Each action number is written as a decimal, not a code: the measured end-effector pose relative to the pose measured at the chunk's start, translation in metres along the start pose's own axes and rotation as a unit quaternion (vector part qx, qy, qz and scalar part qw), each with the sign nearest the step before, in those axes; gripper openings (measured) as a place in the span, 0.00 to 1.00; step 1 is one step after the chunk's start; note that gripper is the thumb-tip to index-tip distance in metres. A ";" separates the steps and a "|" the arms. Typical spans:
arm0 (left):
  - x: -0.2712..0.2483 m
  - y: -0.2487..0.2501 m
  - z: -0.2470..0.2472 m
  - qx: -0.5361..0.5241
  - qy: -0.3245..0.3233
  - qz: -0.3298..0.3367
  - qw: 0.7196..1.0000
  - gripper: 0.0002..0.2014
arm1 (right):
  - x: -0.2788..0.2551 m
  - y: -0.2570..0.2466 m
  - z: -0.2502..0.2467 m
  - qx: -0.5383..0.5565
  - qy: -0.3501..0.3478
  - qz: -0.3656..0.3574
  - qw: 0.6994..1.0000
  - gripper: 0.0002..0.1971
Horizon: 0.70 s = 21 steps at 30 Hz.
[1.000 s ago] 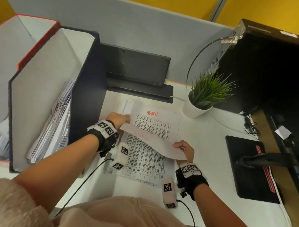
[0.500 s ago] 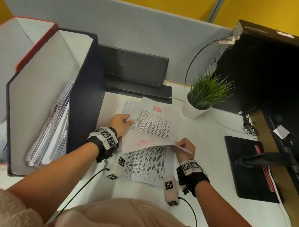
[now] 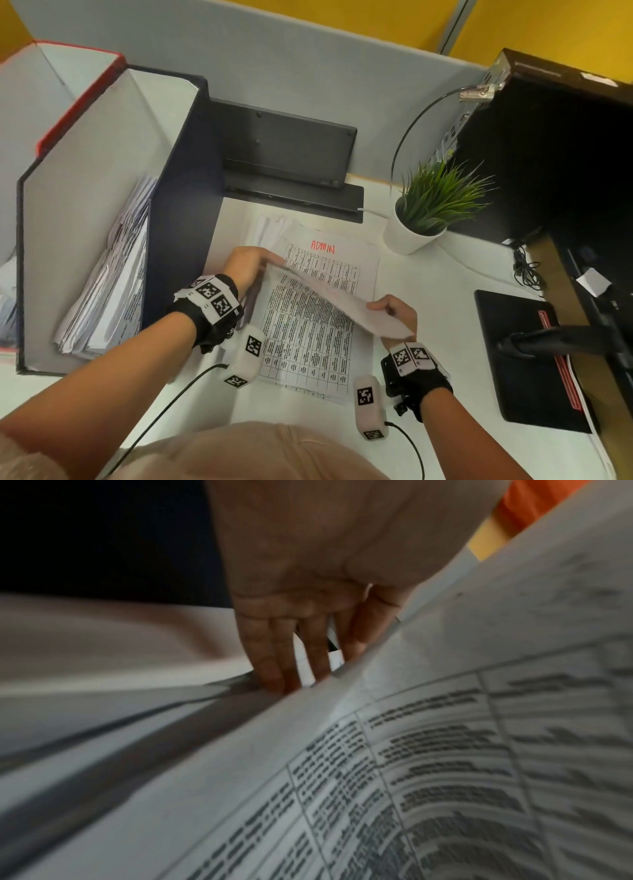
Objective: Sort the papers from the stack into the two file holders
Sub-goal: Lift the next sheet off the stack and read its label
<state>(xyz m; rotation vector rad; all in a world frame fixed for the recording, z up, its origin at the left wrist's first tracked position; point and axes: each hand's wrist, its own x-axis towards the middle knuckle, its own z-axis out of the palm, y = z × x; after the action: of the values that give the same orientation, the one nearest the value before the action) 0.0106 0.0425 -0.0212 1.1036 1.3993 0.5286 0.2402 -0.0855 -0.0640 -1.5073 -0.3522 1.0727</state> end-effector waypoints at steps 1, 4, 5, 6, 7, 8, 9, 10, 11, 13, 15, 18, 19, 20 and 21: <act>0.004 0.000 -0.001 -0.004 0.019 -0.028 0.999 0.11 | -0.001 0.001 -0.002 0.020 0.000 0.024 1.000 0.26; 0.013 0.000 -0.005 0.128 0.057 -0.078 0.987 0.10 | -0.003 0.006 -0.004 0.026 0.012 0.044 0.999 0.29; 0.013 0.000 -0.007 0.200 0.058 -0.083 0.974 0.11 | -0.004 0.006 -0.003 0.032 0.018 0.052 0.998 0.29; 0.013 -0.001 -0.007 0.257 0.056 -0.083 0.961 0.13 | -0.004 0.007 -0.003 0.040 0.022 0.063 0.997 0.29; 0.012 -0.001 -0.007 0.289 0.053 -0.086 0.952 0.14 | -0.002 0.008 -0.004 0.051 0.028 0.079 0.995 0.29; 0.011 -0.001 -0.007 0.309 0.049 -0.087 0.946 0.15 | -0.001 0.008 -0.005 0.064 0.030 0.098 0.993 0.28; 0.010 -0.001 -0.005 0.324 0.047 -0.087 0.941 0.14 | 0.000 0.008 -0.005 0.075 0.032 0.111 0.990 0.27; 0.008 -0.001 -0.004 0.336 0.044 -0.085 0.937 0.12 | 0.000 0.008 -0.005 0.084 0.035 0.118 0.989 0.26; 0.007 0.000 -0.003 0.342 0.041 -0.080 0.935 0.09 | 0.001 0.009 -0.004 0.088 0.038 0.117 0.989 0.26; 0.006 -0.002 0.000 0.339 0.047 -0.057 0.938 0.06 | 0.002 0.010 -0.003 0.096 0.037 0.103 0.989 0.28; 0.004 -0.004 0.002 0.336 0.067 -0.026 0.939 0.06 | 0.001 0.010 0.000 0.104 0.036 0.098 0.989 0.29; 0.002 -0.007 0.004 0.333 0.073 0.010 0.940 0.07 | 0.002 0.008 0.000 0.104 0.037 0.101 0.989 0.28; 0.001 -0.008 0.004 0.325 0.070 0.018 0.943 0.08 | 0.001 0.009 0.000 0.100 0.043 0.103 0.989 0.27; 0.001 -0.009 0.003 0.320 0.067 0.025 0.945 0.08 | 0.002 0.010 -0.001 0.095 0.047 0.102 0.989 0.26; 0.000 -0.011 0.002 0.318 0.063 0.032 0.945 0.08 | 0.003 0.010 0.000 0.082 0.048 0.089 0.991 0.26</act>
<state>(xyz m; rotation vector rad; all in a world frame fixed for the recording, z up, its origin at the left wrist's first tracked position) 0.0097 0.0373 -0.0307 1.6564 1.7077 0.1861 0.2385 -0.0864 -0.0740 -1.4557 -0.0604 1.1360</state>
